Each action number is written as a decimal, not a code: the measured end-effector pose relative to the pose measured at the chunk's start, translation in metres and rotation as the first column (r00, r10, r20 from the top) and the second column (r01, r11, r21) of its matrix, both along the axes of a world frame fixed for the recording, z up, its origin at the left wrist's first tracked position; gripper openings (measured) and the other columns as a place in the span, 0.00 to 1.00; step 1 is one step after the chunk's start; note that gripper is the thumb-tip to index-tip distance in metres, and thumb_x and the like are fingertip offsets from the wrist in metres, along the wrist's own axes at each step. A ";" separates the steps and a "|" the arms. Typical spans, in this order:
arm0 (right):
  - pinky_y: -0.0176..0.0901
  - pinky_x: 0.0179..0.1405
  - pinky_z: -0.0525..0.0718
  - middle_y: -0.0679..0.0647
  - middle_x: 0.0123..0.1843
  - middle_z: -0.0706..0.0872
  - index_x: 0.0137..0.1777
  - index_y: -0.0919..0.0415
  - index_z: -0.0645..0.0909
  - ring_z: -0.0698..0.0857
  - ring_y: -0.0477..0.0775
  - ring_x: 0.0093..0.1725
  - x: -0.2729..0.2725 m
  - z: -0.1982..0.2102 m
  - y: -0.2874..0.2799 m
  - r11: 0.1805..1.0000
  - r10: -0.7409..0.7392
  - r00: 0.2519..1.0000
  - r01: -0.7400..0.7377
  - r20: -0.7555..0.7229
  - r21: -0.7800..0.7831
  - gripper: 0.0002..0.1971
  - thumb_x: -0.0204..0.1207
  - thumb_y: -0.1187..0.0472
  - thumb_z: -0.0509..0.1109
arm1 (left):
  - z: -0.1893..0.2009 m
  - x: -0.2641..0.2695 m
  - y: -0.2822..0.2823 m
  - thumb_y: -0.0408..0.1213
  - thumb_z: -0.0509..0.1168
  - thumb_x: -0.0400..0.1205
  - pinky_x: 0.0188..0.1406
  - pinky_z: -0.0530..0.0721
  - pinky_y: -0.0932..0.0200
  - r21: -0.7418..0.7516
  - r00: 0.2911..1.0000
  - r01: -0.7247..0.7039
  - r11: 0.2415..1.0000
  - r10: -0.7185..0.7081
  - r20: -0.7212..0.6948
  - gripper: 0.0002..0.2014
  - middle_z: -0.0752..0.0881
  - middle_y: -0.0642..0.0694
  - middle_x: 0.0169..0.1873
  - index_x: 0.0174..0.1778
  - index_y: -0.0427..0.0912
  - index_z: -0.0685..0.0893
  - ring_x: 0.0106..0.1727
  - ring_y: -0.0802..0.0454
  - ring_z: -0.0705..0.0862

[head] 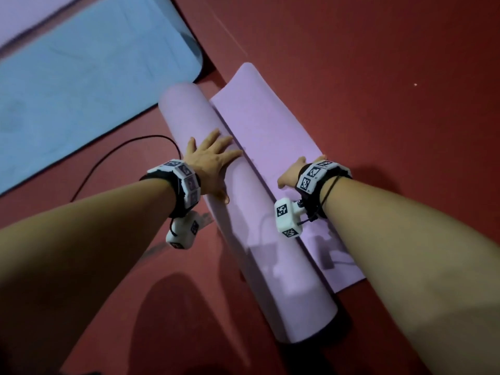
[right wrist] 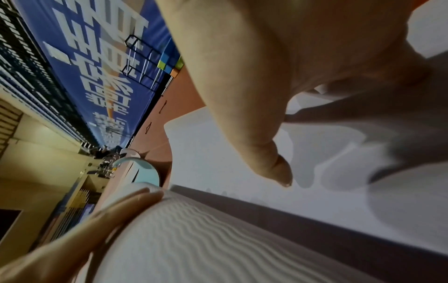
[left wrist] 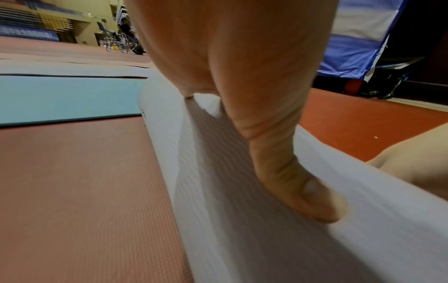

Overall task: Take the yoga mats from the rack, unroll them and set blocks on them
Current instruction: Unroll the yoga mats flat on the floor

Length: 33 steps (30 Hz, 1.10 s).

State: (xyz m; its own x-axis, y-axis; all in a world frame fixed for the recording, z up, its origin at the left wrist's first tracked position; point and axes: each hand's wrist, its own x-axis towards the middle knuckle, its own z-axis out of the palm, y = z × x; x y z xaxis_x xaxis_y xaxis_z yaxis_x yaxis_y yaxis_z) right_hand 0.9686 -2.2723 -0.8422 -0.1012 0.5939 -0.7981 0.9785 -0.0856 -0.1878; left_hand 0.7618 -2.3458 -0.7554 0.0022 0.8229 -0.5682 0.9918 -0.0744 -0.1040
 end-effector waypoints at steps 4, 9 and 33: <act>0.75 0.79 0.55 0.70 0.86 0.40 0.86 0.63 0.41 0.41 0.84 0.81 -0.010 0.039 -0.014 0.989 0.132 0.970 -0.143 0.203 0.042 0.45 0.83 0.43 0.65 | -0.002 -0.007 -0.015 0.62 0.85 0.49 0.76 0.56 0.21 0.064 1.000 0.000 0.998 -0.002 0.030 0.65 0.51 0.53 0.85 0.83 0.62 0.58 0.87 0.44 0.41; 0.74 0.80 0.53 0.78 0.84 0.44 0.86 0.66 0.41 0.48 0.82 0.82 -0.007 0.000 -0.023 0.992 0.051 0.981 -0.071 0.185 0.105 0.59 0.69 0.40 0.76 | -0.001 -0.026 -0.042 0.62 0.85 0.52 0.75 0.65 0.24 0.103 0.994 -0.036 0.994 0.025 0.102 0.64 0.49 0.53 0.86 0.83 0.66 0.56 0.87 0.42 0.40; 0.56 0.65 0.81 0.65 0.67 0.82 0.67 0.60 0.75 0.82 0.65 0.63 -0.111 0.031 -0.162 0.920 0.349 0.904 -0.380 0.248 0.093 0.25 0.73 0.52 0.74 | -0.008 -0.125 -0.199 0.40 0.74 0.70 0.61 0.76 0.41 0.274 0.950 -0.179 0.945 0.093 0.299 0.41 0.64 0.43 0.73 0.77 0.63 0.64 0.67 0.37 0.73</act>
State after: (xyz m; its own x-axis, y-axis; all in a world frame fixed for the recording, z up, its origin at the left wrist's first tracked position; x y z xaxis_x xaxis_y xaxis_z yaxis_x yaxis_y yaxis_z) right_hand 0.8576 -2.4339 -0.8114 -0.1613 0.6533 -0.7397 0.9538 0.2957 0.0532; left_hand 0.6366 -2.5451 -0.7637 0.0009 0.9561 -0.2929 0.9820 0.0544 0.1807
